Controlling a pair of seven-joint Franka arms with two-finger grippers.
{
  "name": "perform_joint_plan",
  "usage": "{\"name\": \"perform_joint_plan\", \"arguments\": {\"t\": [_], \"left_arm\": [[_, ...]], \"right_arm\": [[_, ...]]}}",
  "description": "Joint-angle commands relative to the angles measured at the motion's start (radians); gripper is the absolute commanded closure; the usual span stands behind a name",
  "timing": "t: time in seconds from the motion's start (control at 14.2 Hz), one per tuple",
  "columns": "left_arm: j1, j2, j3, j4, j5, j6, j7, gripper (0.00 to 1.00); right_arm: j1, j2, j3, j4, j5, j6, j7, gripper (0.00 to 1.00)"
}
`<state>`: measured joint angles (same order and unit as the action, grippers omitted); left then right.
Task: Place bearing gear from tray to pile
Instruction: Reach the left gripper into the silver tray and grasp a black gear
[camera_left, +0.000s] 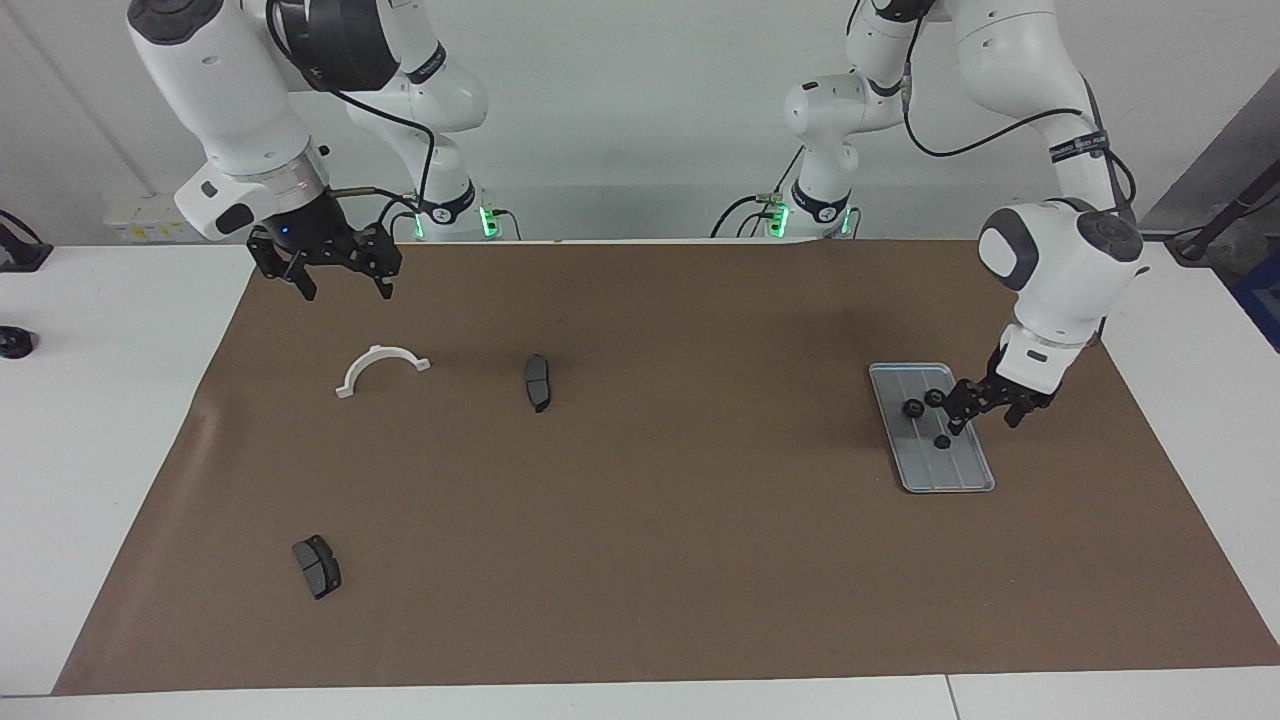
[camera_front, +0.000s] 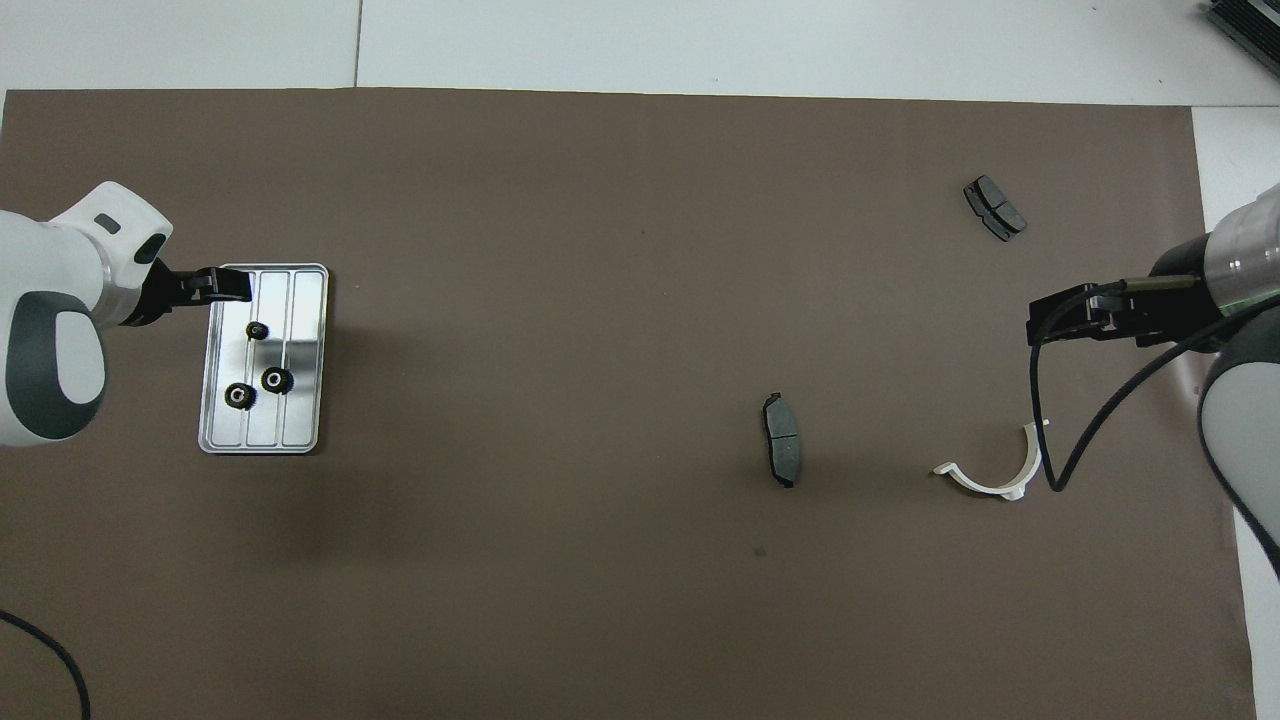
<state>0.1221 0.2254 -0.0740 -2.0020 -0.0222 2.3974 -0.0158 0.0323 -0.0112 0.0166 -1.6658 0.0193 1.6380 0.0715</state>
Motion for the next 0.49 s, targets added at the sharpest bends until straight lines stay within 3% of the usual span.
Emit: {"name": "perform_joint_plan", "arguments": {"t": [0.0, 0.07, 0.42], "left_arm": [[-0.029, 0.021, 0.0, -0.046, 0.01, 0.072, -0.055, 0.14], [-0.027, 0.035, 0.0, -0.046, 0.01, 0.078, -0.047, 0.22], [-0.016, 0.06, 0.002, -0.046, 0.01, 0.092, -0.042, 0.35]], "right_arm": [[-0.009, -0.026, 0.002, -0.029, 0.022, 0.006, -0.012, 0.0], [-0.009, -0.026, 0.002, -0.029, 0.022, 0.006, -0.013, 0.0], [-0.011, -0.026, 0.002, -0.029, 0.022, 0.006, -0.012, 0.0]]}}
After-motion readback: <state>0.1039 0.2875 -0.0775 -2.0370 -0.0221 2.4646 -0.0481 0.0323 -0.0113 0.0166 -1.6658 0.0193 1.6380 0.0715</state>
